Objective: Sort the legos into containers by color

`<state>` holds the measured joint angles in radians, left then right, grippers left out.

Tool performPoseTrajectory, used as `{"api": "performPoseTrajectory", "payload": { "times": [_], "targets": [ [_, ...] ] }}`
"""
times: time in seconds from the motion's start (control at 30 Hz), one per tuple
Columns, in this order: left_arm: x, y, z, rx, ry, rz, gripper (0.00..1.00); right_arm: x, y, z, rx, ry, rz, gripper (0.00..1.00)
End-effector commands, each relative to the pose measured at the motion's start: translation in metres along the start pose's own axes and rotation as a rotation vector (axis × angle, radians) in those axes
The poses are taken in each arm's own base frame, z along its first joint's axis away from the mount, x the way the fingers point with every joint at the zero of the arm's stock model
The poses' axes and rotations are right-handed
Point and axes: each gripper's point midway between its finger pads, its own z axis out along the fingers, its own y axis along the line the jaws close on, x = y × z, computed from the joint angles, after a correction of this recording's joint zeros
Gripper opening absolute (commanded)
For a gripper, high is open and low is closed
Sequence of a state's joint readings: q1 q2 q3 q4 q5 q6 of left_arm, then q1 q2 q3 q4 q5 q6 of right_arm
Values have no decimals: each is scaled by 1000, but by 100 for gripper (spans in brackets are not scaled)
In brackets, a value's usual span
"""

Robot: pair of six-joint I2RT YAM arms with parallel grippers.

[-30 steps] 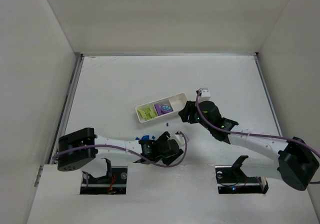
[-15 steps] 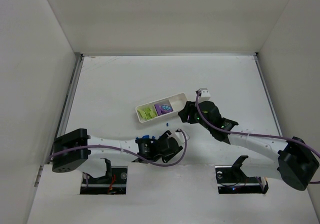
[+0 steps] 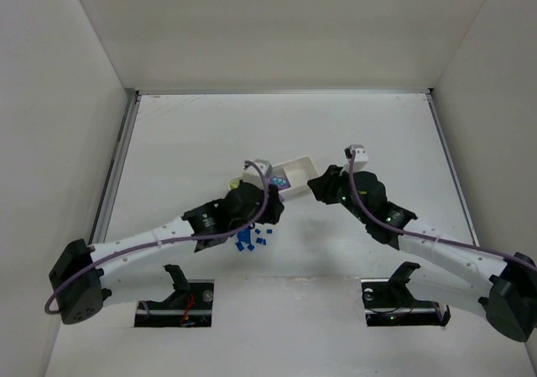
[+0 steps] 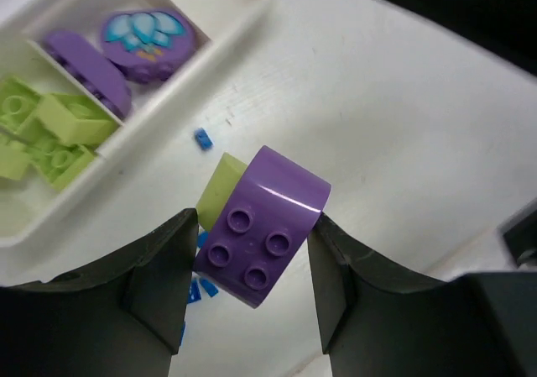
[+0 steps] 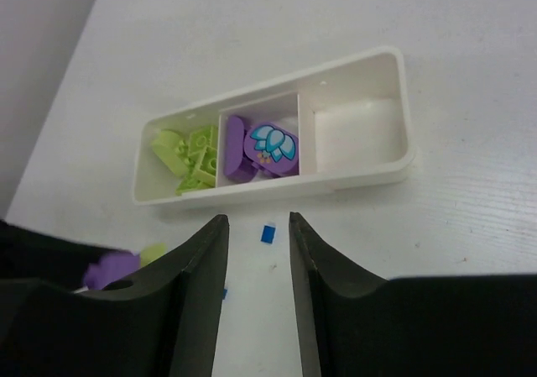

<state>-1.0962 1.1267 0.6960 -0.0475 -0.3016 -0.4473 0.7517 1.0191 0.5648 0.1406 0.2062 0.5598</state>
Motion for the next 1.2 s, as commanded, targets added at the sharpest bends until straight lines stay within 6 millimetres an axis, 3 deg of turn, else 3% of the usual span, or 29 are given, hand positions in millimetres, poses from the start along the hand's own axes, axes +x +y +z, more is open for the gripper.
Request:
{"api": "performPoseTrajectory", "payload": {
  "times": [0.0, 0.13, 0.27, 0.47, 0.57, 0.8, 1.17],
  "targets": [
    [-34, 13, -10, 43, -71, -363, 22, -20, 8, -4, -32, -74, 48, 36],
    [-48, 35, -14, 115, -96, -673, 22, -23, 24, -9, -138, -104, 55, 35],
    [-57, 45, -21, 201, -71, -870, 22, -20, 61, -26, -323, -119, -24, 50],
    [-67, 22, -38, 401, 23, -983, 25, -6, 117, -57, -578, -135, -185, 72],
    [-66, 6, -45, 496, 94, -1038, 27, 3, 133, -64, -629, -134, -280, 76],
    [-70, -15, -57, 602, 143, -1101, 27, 14, 134, -55, -548, -135, -479, 78],
    [-48, -25, -61, 621, 217, -1069, 26, 13, 125, -37, -435, -159, -639, 78]
  ]
}}
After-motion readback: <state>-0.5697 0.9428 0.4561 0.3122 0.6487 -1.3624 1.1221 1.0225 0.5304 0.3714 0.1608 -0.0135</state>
